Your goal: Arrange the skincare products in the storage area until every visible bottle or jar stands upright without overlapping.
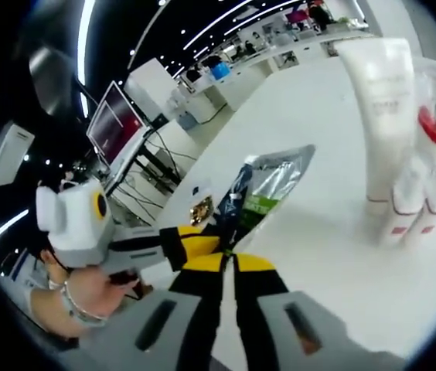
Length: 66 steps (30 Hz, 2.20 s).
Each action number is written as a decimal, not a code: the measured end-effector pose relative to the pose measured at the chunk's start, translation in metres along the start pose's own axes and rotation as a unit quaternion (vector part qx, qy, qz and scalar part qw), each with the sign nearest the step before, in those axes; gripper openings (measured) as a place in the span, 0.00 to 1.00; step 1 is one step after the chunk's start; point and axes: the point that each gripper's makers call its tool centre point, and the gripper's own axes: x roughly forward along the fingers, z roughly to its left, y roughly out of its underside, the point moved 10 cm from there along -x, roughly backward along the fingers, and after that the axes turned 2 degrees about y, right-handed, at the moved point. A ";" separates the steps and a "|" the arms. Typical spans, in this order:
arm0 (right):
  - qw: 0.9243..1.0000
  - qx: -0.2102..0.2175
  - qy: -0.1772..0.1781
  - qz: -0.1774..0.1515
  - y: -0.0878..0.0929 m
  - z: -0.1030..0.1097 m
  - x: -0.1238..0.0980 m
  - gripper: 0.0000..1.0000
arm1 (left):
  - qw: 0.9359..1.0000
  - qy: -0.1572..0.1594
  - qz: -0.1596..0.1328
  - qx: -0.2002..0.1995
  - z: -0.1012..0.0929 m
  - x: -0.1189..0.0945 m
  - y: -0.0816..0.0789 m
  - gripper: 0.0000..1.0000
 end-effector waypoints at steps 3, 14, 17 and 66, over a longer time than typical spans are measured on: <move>1.000 -0.001 0.002 0.001 0.000 0.000 0.000 0.05 | 1.000 0.001 0.002 0.002 -0.001 0.001 0.000 0.01; 1.000 0.001 -0.001 0.002 0.000 0.001 0.000 0.05 | 1.000 0.004 0.002 0.006 -0.002 0.001 0.000 0.01; 1.000 0.001 -0.001 0.002 0.000 0.001 0.000 0.05 | 1.000 0.003 0.003 0.006 -0.002 0.001 0.000 0.01; 1.000 0.021 -0.007 0.001 0.008 -0.008 0.002 0.05 | 1.000 0.008 0.016 0.019 -0.007 0.008 0.004 0.01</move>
